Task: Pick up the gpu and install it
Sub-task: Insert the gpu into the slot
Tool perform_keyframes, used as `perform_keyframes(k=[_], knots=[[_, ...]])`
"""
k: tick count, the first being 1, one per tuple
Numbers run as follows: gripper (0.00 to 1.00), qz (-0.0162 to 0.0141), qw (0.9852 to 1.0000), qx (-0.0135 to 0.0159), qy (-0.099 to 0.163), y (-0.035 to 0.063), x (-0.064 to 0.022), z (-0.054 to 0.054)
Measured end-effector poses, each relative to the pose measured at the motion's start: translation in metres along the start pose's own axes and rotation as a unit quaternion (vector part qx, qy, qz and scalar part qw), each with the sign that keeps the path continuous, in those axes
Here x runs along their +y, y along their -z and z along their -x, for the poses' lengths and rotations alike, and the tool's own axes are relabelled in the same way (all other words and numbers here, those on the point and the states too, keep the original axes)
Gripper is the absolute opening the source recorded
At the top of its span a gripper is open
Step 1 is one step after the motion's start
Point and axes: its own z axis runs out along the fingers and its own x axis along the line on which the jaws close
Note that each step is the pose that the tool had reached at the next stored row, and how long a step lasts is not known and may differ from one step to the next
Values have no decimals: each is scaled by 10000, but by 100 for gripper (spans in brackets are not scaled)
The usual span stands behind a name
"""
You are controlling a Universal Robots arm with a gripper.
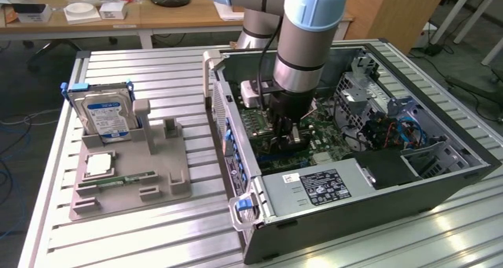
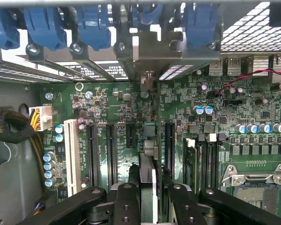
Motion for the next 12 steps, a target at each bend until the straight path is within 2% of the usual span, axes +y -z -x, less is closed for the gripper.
perform_keyframes(k=[2, 12], knots=[[28, -1, 10000, -1, 0, -25, 0, 0], [28, -2, 10000, -4, -1, -27, 0, 1]])
